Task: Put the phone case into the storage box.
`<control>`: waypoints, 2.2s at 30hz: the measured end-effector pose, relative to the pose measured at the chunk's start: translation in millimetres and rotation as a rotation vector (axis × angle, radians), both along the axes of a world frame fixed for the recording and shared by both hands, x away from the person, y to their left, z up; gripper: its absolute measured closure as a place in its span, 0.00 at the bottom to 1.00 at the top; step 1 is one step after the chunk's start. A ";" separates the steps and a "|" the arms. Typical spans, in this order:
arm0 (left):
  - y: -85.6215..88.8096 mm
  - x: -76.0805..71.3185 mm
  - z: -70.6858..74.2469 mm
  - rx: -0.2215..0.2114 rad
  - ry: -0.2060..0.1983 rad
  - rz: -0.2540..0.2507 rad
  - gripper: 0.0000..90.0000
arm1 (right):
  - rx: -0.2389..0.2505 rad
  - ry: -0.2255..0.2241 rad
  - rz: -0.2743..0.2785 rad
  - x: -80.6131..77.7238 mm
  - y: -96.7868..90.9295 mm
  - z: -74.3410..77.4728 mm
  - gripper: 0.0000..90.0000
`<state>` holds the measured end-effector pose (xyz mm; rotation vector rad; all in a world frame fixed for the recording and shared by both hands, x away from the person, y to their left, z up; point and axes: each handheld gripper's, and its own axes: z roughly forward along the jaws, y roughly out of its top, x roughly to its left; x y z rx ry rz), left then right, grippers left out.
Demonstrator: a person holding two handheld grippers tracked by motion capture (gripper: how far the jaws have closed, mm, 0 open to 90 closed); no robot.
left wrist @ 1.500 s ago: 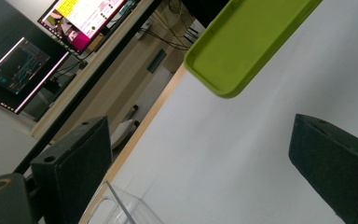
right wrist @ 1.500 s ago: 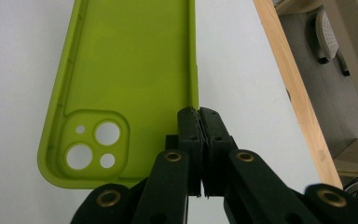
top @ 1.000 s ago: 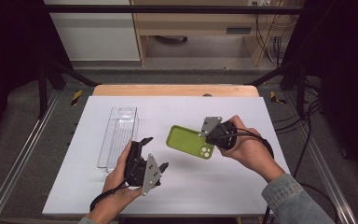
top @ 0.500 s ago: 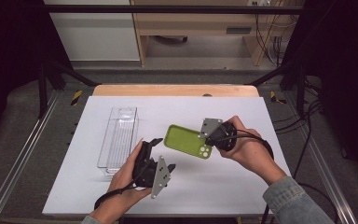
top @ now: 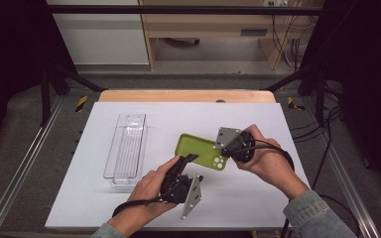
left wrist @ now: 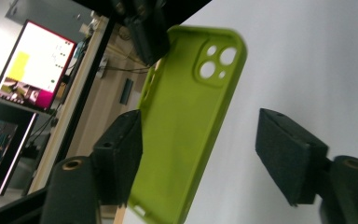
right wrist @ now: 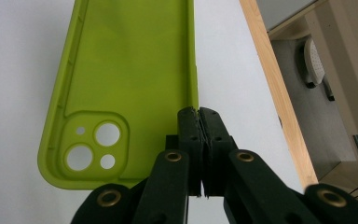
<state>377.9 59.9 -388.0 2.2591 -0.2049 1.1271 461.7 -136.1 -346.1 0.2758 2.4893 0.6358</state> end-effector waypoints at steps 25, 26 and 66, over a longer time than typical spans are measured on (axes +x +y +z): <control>-21.4 -2.4 -6.4 0.143 -0.021 -0.085 0.72 | -0.008 0.002 0.023 -1.3 16.7 -0.7 0.99; -21.4 -2.4 -6.4 0.143 -0.021 -0.085 0.73 | -0.011 0.001 0.027 -1.3 17.2 -0.3 0.99; -13.6 5.2 -12.0 0.201 -0.067 -0.062 0.93 | -0.016 -0.017 0.065 0.8 40.6 12.5 0.98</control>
